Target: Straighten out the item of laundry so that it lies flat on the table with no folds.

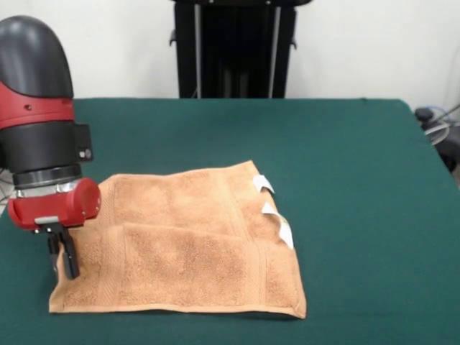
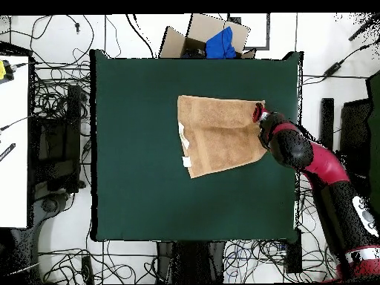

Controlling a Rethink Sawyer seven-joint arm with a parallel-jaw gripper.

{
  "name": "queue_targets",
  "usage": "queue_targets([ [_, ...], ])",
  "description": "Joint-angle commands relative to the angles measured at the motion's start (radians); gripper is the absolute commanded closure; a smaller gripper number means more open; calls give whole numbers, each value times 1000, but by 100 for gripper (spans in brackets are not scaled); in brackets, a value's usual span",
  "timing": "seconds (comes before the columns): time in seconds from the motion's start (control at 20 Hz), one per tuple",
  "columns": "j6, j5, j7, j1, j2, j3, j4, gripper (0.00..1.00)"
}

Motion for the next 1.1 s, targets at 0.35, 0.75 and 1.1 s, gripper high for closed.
queue_targets([
  [0.35,51,-92,-133,12,-45,19,16,100],
  [0.75,23,-94,-99,20,-60,10,41,100],
  [1.1,-5,-84,-30,53,-116,-20,79,100],
])
